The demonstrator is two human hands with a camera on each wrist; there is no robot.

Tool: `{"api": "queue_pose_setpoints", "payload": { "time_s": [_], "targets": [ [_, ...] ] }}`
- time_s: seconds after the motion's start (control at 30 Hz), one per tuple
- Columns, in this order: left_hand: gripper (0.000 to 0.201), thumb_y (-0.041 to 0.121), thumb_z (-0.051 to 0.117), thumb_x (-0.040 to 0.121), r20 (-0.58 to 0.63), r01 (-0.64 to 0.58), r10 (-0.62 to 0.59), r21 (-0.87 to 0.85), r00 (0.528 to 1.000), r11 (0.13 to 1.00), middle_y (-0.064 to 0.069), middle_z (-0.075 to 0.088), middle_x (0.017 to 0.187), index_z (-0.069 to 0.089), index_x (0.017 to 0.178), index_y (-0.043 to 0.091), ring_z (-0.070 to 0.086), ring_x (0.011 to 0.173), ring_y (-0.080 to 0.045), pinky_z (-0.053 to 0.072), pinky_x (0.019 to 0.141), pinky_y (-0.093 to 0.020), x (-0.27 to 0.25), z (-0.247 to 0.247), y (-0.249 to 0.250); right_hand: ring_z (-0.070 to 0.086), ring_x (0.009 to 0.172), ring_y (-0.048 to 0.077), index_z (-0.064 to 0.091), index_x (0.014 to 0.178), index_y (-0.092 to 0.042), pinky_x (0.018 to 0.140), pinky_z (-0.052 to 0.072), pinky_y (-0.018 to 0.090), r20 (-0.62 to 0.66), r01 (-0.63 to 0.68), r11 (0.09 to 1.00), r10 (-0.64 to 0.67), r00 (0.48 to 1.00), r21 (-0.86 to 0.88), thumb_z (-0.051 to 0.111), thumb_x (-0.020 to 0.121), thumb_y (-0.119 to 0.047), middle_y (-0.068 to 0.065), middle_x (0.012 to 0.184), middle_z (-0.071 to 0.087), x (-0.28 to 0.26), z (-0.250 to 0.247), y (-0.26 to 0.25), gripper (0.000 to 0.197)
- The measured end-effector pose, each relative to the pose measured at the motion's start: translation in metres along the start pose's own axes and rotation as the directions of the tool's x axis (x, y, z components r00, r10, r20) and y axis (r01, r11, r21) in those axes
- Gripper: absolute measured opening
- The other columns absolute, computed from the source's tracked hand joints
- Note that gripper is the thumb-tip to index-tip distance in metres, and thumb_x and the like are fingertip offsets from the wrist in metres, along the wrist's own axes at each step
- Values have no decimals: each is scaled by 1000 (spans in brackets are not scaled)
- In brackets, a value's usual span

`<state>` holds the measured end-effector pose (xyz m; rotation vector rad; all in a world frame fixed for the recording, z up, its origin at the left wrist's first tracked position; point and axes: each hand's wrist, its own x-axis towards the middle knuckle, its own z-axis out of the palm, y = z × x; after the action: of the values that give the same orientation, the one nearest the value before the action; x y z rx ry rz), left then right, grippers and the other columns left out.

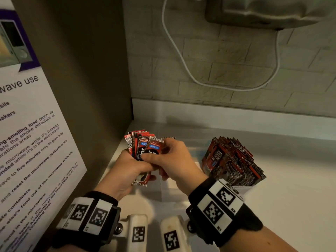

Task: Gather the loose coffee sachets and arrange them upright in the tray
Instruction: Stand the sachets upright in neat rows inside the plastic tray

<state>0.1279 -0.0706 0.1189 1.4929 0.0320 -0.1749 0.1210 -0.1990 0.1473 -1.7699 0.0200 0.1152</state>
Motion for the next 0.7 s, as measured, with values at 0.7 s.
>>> {"api": "queue_pose_setpoints", "payload": {
  "time_s": [0.7],
  "targets": [
    [27, 28, 68, 86, -124, 112, -140, -210, 982, 971, 5, 70, 110, 69, 112, 24, 63, 98, -9, 50, 65, -30, 6, 16, -8, 70, 78, 30, 59, 66, -18, 71, 59, 47, -317, -156, 960, 77, 945, -232, 66, 83, -4, 14, 83, 71, 39, -23, 43, 23]
  ]
}}
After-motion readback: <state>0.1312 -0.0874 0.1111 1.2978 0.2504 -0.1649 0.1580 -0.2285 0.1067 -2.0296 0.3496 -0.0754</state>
